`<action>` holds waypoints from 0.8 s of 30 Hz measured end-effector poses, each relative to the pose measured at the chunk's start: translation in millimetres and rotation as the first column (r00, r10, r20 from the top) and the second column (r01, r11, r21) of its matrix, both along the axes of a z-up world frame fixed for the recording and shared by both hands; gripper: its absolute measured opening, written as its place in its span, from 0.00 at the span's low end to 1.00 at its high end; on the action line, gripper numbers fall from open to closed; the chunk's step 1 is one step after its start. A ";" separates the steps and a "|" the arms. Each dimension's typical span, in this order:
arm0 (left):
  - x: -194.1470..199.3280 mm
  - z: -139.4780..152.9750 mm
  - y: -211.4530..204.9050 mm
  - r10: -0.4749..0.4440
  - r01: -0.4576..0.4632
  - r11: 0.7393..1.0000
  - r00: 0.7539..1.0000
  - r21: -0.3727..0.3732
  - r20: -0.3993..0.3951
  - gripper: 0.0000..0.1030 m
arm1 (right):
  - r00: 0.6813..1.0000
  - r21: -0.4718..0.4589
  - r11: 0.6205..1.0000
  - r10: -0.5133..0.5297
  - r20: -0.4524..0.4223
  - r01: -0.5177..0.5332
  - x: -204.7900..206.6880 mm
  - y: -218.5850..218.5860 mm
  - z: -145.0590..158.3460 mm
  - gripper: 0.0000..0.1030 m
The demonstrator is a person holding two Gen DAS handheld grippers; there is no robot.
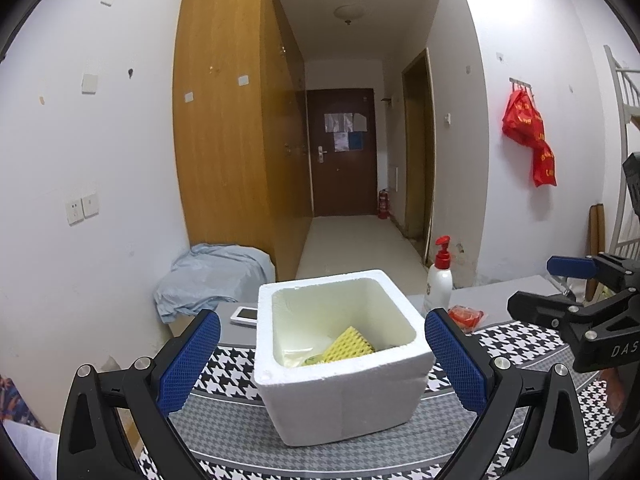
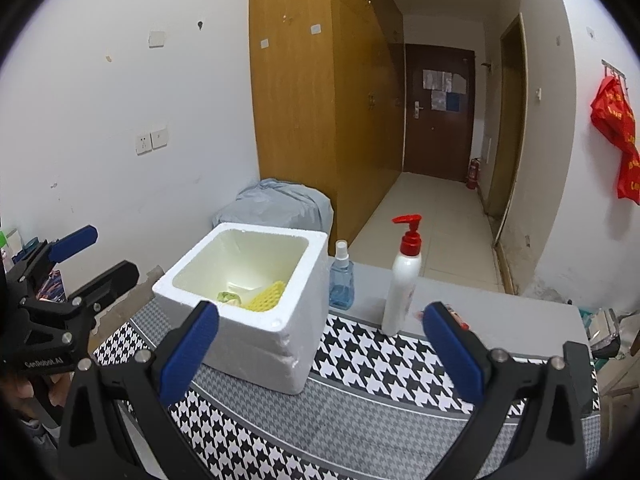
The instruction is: Organize soft objects
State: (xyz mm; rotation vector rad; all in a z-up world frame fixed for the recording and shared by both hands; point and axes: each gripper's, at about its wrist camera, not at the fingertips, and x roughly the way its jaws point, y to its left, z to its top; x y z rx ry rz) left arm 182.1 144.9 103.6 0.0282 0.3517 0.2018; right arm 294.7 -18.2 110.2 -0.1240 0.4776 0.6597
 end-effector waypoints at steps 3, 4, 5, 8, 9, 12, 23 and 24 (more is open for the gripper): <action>-6.7 2.0 -6.0 -0.007 0.007 1.000 1.000 0.004 0.008 0.99 | 1.000 0.004 1.000 -0.007 0.014 0.007 -11.5 -5.9 4.1 1.00; -9.8 3.0 -8.4 -0.011 0.011 1.000 1.000 0.006 0.012 0.99 | 1.000 0.003 1.000 -0.009 0.018 0.009 -15.5 -8.2 4.9 1.00; -12.3 4.3 -10.7 -0.017 0.017 1.000 1.000 0.006 0.016 0.99 | 1.000 0.001 1.000 -0.011 0.022 0.011 -18.9 -9.4 5.6 1.00; -22.0 7.5 -17.1 -0.033 0.033 0.999 0.999 0.005 0.031 0.99 | 0.999 0.001 1.000 -0.018 0.040 0.018 -31.4 -14.9 8.6 1.00; -24.0 8.7 -17.6 -0.038 0.038 0.999 0.999 0.006 0.035 0.99 | 0.999 0.002 1.000 -0.022 0.044 0.022 -35.0 -16.9 9.1 1.00; -32.5 11.3 -22.9 -0.051 0.050 0.999 0.998 0.012 0.047 0.99 | 0.998 0.007 0.999 -0.034 0.053 0.034 -43.2 -21.9 11.0 1.00; -58.6 18.3 -35.7 -0.085 0.083 0.996 0.993 0.024 0.081 0.99 | 0.995 0.014 0.998 -0.058 0.083 0.057 -72.5 -36.4 16.0 1.00; -60.8 18.6 -36.9 -0.086 0.084 0.996 0.993 0.027 0.084 0.99 | 0.995 0.014 0.998 -0.059 0.086 0.058 -74.6 -37.1 16.1 1.00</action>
